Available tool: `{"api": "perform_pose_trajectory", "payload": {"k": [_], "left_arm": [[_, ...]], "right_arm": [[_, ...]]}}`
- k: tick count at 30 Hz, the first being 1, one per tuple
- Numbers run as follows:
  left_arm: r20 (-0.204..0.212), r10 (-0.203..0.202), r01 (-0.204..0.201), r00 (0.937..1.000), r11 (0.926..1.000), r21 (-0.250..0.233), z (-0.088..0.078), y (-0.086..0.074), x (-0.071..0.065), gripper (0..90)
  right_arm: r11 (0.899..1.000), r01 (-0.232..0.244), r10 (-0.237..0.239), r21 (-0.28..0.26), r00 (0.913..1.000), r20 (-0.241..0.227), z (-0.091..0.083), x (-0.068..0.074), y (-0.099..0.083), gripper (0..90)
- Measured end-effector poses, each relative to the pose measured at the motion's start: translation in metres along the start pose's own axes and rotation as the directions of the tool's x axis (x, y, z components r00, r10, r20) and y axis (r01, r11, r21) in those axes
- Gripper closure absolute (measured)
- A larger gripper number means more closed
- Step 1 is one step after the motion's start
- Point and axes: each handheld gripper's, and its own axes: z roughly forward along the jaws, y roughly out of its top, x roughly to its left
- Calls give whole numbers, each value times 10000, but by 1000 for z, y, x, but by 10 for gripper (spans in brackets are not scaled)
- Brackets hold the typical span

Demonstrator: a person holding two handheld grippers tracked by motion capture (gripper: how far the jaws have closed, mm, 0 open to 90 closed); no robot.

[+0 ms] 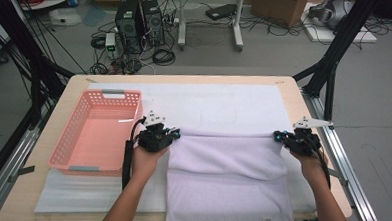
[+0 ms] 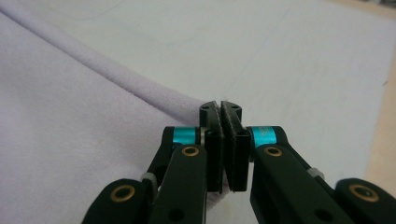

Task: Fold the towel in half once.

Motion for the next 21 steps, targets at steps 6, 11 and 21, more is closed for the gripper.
{"api": "perform_pose_trajectory", "payload": {"k": [6, 11, 21], "left_arm": [[-425, -315, 297, 9986, 9987, -412, 11, 4, 9, 845], [-543, -379, 376, 9978, 9993, -69, 20, -1, 13, 834], [-606, -894, 893, 9941, 9960, -57, 19, -14, 8, 448]], "right_arm": [[9998, 119, -113, -160, 9993, 349, 10, -7, 22, 880], [9998, 125, -134, 182, 9984, 553, 27, -5, 24, 877], [9943, -1065, 1061, 69, 9934, 426, 18, -12, 15, 505]]}}
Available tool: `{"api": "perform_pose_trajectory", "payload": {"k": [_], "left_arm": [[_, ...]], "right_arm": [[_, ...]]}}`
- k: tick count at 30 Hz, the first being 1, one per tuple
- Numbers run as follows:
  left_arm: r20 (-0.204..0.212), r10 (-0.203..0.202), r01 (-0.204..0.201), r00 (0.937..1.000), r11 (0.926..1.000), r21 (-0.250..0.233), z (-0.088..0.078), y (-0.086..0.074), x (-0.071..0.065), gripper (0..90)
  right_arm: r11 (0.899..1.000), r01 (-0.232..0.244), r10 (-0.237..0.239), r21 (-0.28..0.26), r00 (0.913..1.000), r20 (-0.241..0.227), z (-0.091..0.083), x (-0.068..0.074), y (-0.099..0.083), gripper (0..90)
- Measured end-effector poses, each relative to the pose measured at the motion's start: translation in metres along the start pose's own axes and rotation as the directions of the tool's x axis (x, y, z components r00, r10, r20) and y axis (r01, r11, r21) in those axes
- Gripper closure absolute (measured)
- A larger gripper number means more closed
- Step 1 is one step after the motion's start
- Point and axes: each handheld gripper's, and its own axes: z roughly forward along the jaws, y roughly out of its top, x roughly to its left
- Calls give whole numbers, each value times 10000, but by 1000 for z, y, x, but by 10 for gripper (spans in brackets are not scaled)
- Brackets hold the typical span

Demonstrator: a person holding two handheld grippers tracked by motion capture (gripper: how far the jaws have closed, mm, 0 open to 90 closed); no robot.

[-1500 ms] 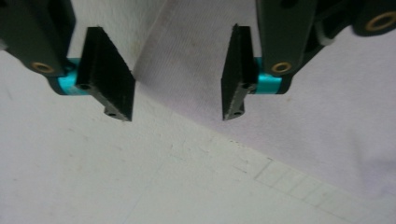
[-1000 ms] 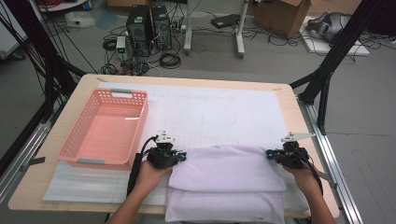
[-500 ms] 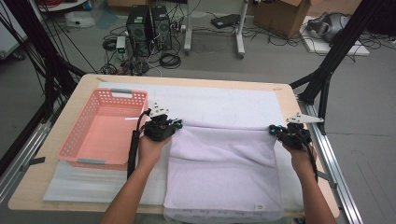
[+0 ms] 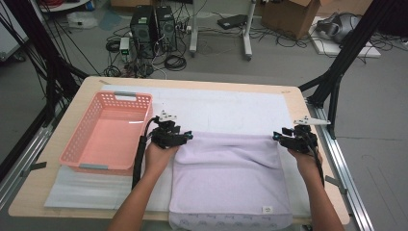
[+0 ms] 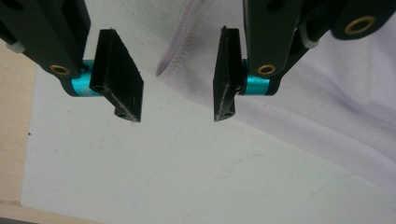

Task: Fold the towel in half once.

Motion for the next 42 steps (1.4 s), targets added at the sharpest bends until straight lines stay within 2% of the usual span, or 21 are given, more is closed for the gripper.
{"api": "perform_pose_trajectory", "payload": {"k": [7, 9, 12, 13, 15, 16, 17, 18, 21, 22, 24, 26, 27, 28, 29, 30, 31, 33, 35, 39, 42], "left_arm": [[-253, -299, 317, 9992, 9967, 746, 0, -28, 5, 386], [-309, -455, 488, 9985, 9919, 1170, 3, -32, 7, 386], [-191, -342, 363, 9992, 9913, 1265, 5, -33, 5, 368], [-149, -210, 228, 9997, 9914, 1291, 5, -33, 4, 380], [-257, 180, -145, 9995, 9912, 1313, 6, -34, 0, 417], [-390, 515, -456, 9979, 9894, 1381, 6, -34, -2, 445], [-504, 826, -748, 9953, 9872, 1407, 7, -35, -4, 477], [-573, 1344, -1246, 9893, 9809, 1496, 7, -35, -6, 504], [-360, 1398, -1331, 9895, 9800, 1478, 7, -35, -8, 588], [-155, 1355, -1316, 9907, 9798, 1506, 7, -36, -8, 647], [149, 1133, -1143, 9934, 9818, 1516, 7, -36, -9, 791], [340, 436, -483, 9985, 9872, 1519, 8, -35, -5, 828], [443, 138, -204, 9989, 9881, 1523, 8, -34, -2, 834], [369, 22, -73, 9993, 9905, 1376, 8, -33, 0, 839], [228, 59, -85, 9997, 9933, 1149, 7, -30, 1, 842], [149, -160, 149, 9998, 9972, 733, 6, -23, 4, 842], [152, -286, 278, 9995, 9981, 543, 5, -18, 5, 843], [-67, 37, -35, 10000, 9996, 265, 5, -2, 6, 843], [-279, 12, -13, 9996, 10000, -47, 5, 14, 11, 843], [-528, 288, -319, 9982, 9979, -572, 10, 32, 20, 843], [-675, 447, -499, 9967, 9956, -787, 13, 44, 26, 842]], "right_arm": [[9966, -92, 116, 816, 9995, -287, 2, 6, -19, 442], [9939, -37, 70, 1098, 9995, -301, 6, 8, -24, 427], [9864, 215, -178, 1632, 9995, -244, 14, 12, -32, 413], [9837, 438, -408, 1747, 9990, -207, 16, 14, -34, 408], [9852, 449, -432, 1657, 9990, -141, 16, 16, -34, 420], [9851, 476, -452, 1651, 9988, -182, 16, 16, -35, 427], [9852, 425, -399, 1658, 9990, -191, 16, 16, -35, 444], [9853, 408, -378, 1657, 9991, -215, 15, 16, -35, 457], [9861, 403, -369, 1612, 9990, -238, 14, 17, -36, 537], [9871, 359, -321, 1562, 9991, -268, 13, 17, -37, 610], [9876, 312, -214, 1538, 9977, -648, 12, 20, -38, 781], [9873, 332, -222, 1555, 9972, -719, 12, 22, -38, 824], [9878, 237, -111, 1539, 9966, -822, 12, 21, -37, 831], [9881, 260, -119, 1515, 9956, -931, 12, 19, -37, 837], [9902, 392, -269, 1340, 9954, -925, 12, 18, -37, 840], [9922, 509, -417, 1135, 9958, -817, 12, 18, -36, 847], [9963, 556, -514, 662, 9967, -629, 11, 17, -32, 849], [9996, 249, -241, 144, 9982, -557, 9, 13, -24, 849], [9992, 46, -61, -404, 9993, -382, 10, 8, -11, 849], [9957, 5, -20, -931, 9999, -160, 14, 0, 13, 849], [9934, 196, -191, -1126, 9998, 59, 22, -3, 32, 848]]}}
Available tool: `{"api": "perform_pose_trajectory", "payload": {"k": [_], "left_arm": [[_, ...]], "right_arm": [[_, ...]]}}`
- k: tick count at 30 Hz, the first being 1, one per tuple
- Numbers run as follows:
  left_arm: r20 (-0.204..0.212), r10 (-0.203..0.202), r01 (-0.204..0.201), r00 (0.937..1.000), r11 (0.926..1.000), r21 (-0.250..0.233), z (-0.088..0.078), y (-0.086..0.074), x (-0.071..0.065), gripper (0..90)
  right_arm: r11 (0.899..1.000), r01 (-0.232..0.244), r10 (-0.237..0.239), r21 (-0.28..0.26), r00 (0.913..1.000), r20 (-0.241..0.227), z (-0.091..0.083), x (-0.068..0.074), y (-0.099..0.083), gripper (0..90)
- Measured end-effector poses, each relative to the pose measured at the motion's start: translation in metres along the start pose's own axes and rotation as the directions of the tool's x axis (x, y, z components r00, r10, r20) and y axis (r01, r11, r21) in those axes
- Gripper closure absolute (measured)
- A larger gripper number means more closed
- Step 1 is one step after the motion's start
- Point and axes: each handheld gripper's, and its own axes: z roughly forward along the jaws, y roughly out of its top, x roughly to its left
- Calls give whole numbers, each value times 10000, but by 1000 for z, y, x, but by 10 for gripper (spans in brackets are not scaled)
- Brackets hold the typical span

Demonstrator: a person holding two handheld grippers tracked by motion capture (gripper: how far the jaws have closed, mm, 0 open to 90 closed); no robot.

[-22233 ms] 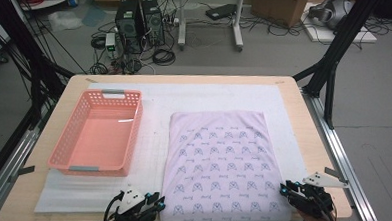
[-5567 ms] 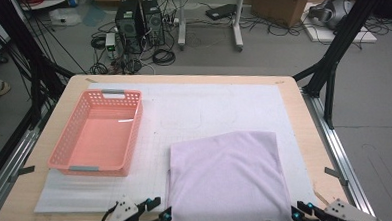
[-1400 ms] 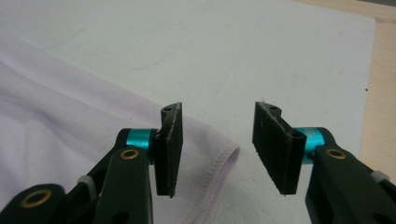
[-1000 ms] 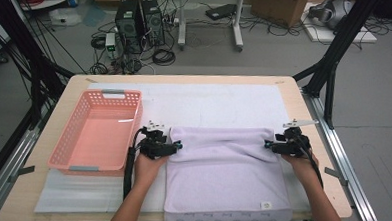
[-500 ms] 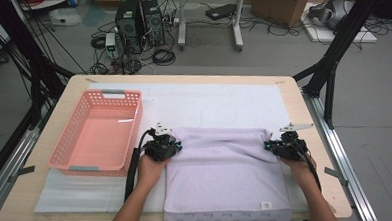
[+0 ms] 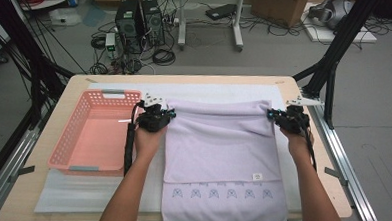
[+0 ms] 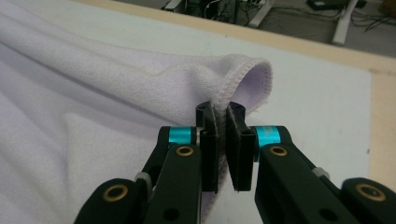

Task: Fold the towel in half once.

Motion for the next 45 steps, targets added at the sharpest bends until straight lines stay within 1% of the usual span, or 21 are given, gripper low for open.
{"api": "perform_pose_trajectory", "payload": {"k": [5, 9, 11, 13, 14, 16, 17, 19, 20, 21, 22, 24, 26, 27, 29, 31, 35, 38, 40, 43, 45], "left_arm": [[-197, 117, -125, 9997, 9990, -422, 6, 16, 9, 840], [-240, -152, 141, 9996, 9988, -477, 11, 18, 15, 836], [-190, -527, 520, 9984, 9981, -318, 13, 15, 16, 817], [-108, -917, 914, 9957, 9955, -249, 13, 10, 16, 714], [-59, -1039, 1037, 9946, 9944, -204, 13, 7, 16, 643], [261, -1206, 1200, 9924, 9925, 216, 13, 4, 14, 531], [343, -1192, 1186, 9923, 9927, 196, 12, 3, 11, 496], [452, -1003, 1022, 9939, 9939, -415, 7, -2, 5, 489], [527, -1007, 1032, 9935, 9936, -457, 5, -4, 3, 485], [716, -960, 978, 9928, 9950, -225, 4, -7, 1, 476], [795, -829, 848, 9934, 9962, -201, 2, -11, -1, 459], [1005, -642, 682, 9929, 9970, -364, -3, -20, -6, 450], [1232, -632, 676, 9904, 9972, -320, -9, -29, -9, 418], [1307, -634, 652, 9894, 9978, -98, -11, -32, -11, 415], [1353, -504, 547, 9895, 9981, -282, -19, -41, -16, 382], [1397, -411, 483, 9893, 9976, -488, -28, -49, -20, 386], [1659, -328, 389, 9856, 9987, -342, -43, -66, -26, 373], [1627, -411, 482, 9858, 9981, -394, -55, -77, -26, 378], [1684, -534, 585, 9843, 9980, -257, -61, -85, -25, 383], [1338, -665, 613, 9888, 9972, 427, -68, -95, -23, 456], [1317, -927, 817, 9869, 9929, 865, -72, -101, -20, 506]], "right_arm": [[9992, 78, -64, -396, 9994, 354, 13, -1, 18, 847], [9983, 38, -3, -582, 9982, 596, 21, -1, 28, 846], [9986, 6, 35, -534, 9971, 765, 25, 0, 31, 835], [9986, -181, 229, -496, 9949, 984, 30, 1, 30, 749], [9974, -522, 569, -506, 9938, 955, 31, 1, 30, 681], [9934, -1050, 1084, -456, 9911, 777, 31, -1, 28, 595], [9924, -1164, 1190, -405, 9905, 682, 30, -2, 27, 577], [9935, -1081, 1104, -365, 9914, 709, 26, -1, 25, 566], [9943, -1041, 1053, -227, 9926, 613, 24, -1, 25, 565], [9948, -1008, 1014, -132, 9932, 573, 23, 0, 24, 565], [9965, -841, 840, 5, 9951, 518, 20, 2, 23, 565], [9975, -694, 690, 109, 9970, 353, 13, 4, 20, 565], [9981, -569, 565, 222, 9982, 177, 6, 7, 15, 565], [9985, -465, 460, 306, 9988, 147, 2, 9, 12, 564], [9984, -375, 372, 422, 9993, 78, -7, 12, 4, 565], [9964, -494, 502, 695, 9987, -101, -15, 14, -5, 564], [9961, -245, 273, 847, 9991, -318, -31, 23, -27, 569], [9949, -226, 272, 987, 9986, -458, -42, 30, -45, 575], [9935, -145, 210, 1133, 9982, -568, -48, 35, -58, 578], [9921, -75, 163, 1254, 9974, -696, -54, 40, -76, 591], [9904, -123, 230, 1380, 9968, -760, -57, 42, -84, 613]]}}
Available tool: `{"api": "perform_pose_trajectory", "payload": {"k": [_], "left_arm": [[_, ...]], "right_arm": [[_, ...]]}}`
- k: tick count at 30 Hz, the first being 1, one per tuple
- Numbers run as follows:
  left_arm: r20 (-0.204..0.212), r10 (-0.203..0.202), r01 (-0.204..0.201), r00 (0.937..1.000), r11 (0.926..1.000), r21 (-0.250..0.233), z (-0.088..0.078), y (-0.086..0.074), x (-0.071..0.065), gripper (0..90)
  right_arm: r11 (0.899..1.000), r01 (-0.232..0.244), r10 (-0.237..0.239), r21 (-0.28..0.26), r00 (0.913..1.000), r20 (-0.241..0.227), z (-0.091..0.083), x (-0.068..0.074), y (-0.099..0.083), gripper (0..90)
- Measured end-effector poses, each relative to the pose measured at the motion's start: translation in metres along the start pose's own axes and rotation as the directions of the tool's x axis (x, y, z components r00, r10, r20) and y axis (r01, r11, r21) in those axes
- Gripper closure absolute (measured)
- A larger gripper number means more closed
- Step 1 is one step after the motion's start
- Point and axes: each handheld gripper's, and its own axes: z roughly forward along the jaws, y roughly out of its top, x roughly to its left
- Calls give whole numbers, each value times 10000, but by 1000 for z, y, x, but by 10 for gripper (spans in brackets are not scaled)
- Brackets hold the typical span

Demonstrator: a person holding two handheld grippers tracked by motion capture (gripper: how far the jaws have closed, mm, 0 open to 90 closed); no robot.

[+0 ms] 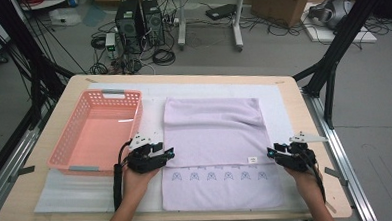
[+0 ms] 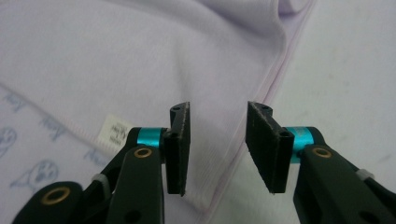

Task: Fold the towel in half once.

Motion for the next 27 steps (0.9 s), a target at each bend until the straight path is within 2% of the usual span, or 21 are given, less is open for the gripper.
{"api": "perform_pose_trajectory", "payload": {"k": [4, 8, 12, 14, 17, 19, 23, 27], "left_arm": [[25, -146, 145, 9999, 9985, 528, -2, -8, 1, 586], [49, -73, 68, 10000, 9957, 928, 1, -7, 0, 640], [-118, 283, -269, 9995, 9938, 1077, 2, -8, -4, 732], [-211, 483, -457, 9986, 9927, 1114, 3, -8, -6, 790], [-333, 843, -806, 9959, 9916, 1011, 1, -8, -10, 842], [-369, 892, -860, 9953, 9930, 814, 0, -9, -11, 846], [-189, 1060, -1053, 9942, 9939, 327, -5, -7, -12, 845], [-186, 1030, -1026, 9945, 9945, 205, -6, -6, -12, 803]], "right_arm": [[9996, 28, -26, 278, 9999, -105, -2, 2, -7, 665], [9987, 45, -30, 508, 9996, -298, 1, 1, -9, 726], [9964, 444, -437, 717, 9990, -115, 5, 6, -9, 790], [9962, 466, -466, 731, 9989, -16, 5, 6, -8, 842], [9959, 548, -549, 725, 9985, 3, 5, 7, -9, 869], [9953, 657, -662, 705, 9978, 42, 5, 8, -8, 873], [9960, 687, -688, 564, 9976, -10, 1, 9, -8, 876], [9965, 656, -651, 509, 9978, -100, -1, 9, -8, 875]]}}
